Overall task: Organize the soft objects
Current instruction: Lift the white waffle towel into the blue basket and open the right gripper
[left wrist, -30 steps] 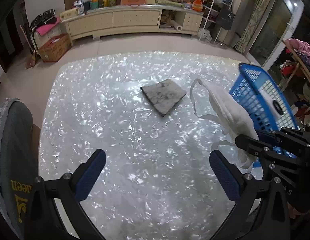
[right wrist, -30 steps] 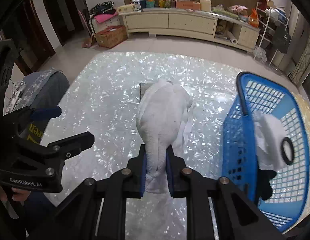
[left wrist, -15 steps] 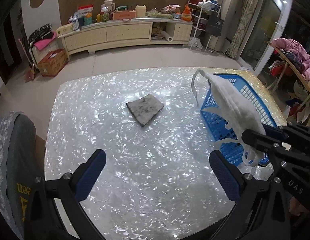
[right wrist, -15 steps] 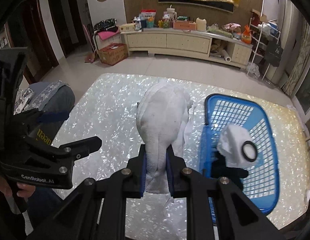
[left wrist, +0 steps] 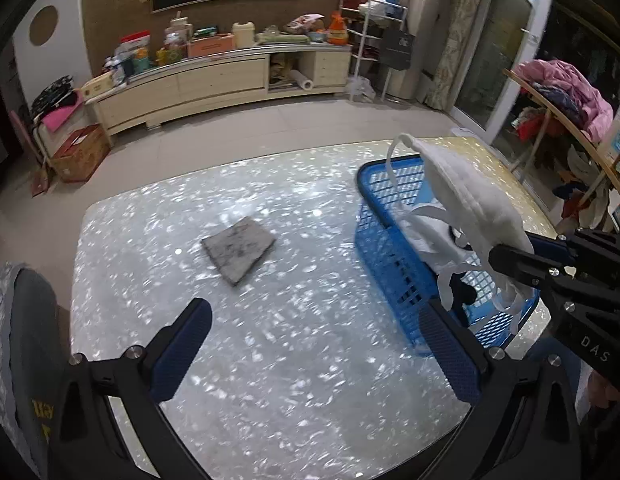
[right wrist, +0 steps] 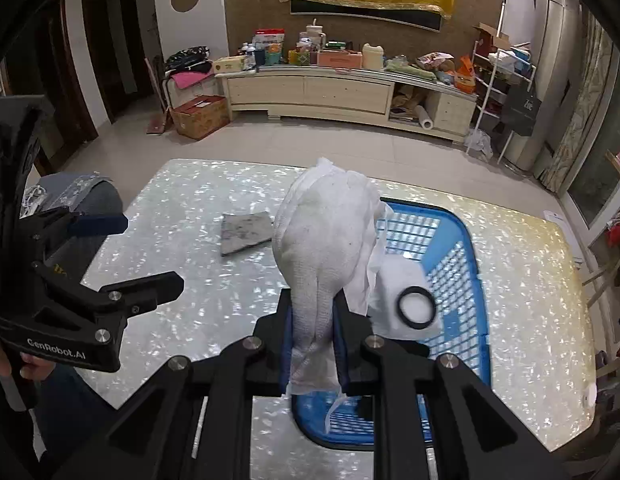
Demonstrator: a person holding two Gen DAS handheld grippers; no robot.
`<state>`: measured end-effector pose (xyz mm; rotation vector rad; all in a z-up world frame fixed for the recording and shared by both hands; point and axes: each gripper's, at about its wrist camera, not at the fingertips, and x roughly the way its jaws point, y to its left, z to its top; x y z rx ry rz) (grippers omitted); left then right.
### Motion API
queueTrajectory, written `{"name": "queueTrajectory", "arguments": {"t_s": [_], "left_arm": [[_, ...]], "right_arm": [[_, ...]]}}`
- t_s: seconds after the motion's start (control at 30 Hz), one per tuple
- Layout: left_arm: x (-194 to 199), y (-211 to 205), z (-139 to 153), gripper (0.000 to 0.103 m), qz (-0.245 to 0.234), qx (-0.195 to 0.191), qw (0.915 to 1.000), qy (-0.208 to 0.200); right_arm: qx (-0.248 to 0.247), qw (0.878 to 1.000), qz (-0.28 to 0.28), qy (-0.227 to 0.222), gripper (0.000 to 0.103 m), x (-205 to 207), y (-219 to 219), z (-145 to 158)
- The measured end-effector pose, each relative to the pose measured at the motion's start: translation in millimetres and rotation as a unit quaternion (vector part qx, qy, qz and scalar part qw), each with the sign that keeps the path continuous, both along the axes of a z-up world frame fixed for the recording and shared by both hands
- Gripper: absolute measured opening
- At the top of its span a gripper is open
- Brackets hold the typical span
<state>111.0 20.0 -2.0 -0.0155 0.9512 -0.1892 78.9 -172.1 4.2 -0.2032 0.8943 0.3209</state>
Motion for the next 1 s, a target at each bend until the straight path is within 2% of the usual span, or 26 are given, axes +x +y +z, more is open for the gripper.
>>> {"name": "queueTrajectory", "arguments": {"t_s": [0.37, 0.57, 0.83, 1.0], "left_arm": [[30, -50, -14, 0.103, -0.053, 0.007, 0.9985, 0.009], [51, -68, -22, 0.103, -0.066, 0.001, 0.9977, 0.015], [64, -77, -43, 0.103, -0.074, 0.001, 0.9968, 0.030], [63, -78, -51, 0.103, -0.075, 0.003, 0.9964, 0.040]], "right_arm": [[-0.008, 1.000, -0.023, 0.018, 0.016, 20, -28, -14], [-0.008, 0.999, -0.033, 0.036, 0.016, 34, -31, -28], [-0.012, 0.997, -0.039, 0.066, 0.018, 48, -32, -48], [-0.011, 0.996, -0.032, 0.077, 0.019, 44, -28, -50]]}}
